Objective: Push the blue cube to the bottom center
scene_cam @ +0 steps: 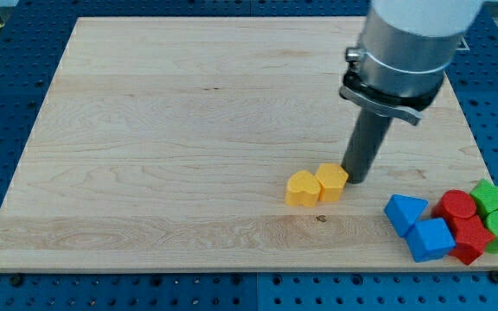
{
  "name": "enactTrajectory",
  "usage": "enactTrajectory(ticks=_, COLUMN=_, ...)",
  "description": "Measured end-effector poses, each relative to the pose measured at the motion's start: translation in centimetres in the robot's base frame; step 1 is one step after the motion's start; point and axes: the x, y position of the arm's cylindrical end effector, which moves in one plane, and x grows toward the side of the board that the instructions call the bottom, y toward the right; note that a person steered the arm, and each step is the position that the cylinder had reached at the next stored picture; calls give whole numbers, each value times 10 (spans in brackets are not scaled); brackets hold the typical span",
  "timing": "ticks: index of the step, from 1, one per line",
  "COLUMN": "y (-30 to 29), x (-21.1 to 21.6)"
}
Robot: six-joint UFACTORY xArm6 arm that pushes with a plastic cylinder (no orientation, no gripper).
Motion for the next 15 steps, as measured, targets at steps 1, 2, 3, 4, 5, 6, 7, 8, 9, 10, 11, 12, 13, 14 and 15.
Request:
enactTrajectory(ticks=1, y=-23, x=0)
enactTrajectory(ticks=2, y=-34, x=-3)
enactTrajectory(ticks=3, y=-35, x=-22)
enactTrajectory(ticks=4, y=-28, x=-25)
enactTrajectory(ticks=5, y=-28, x=-3)
enactTrajectory(ticks=6, y=-23, x=1)
enactTrajectory(ticks=7, y=-4, x=3)
enactTrajectory(ticks=8, y=1, x=35)
enactTrajectory(ticks=9, y=1, x=77)
enactTrajectory(ticks=10, y=3, x=105)
enactTrajectory(ticks=11, y=4, x=106)
enactTrajectory(ticks=12, y=12, x=106)
enactTrajectory(ticks=13, y=12, x=99)
enactTrajectory(ticks=14, y=12, x=59)
enactTrajectory(ticks=15, y=12, x=4)
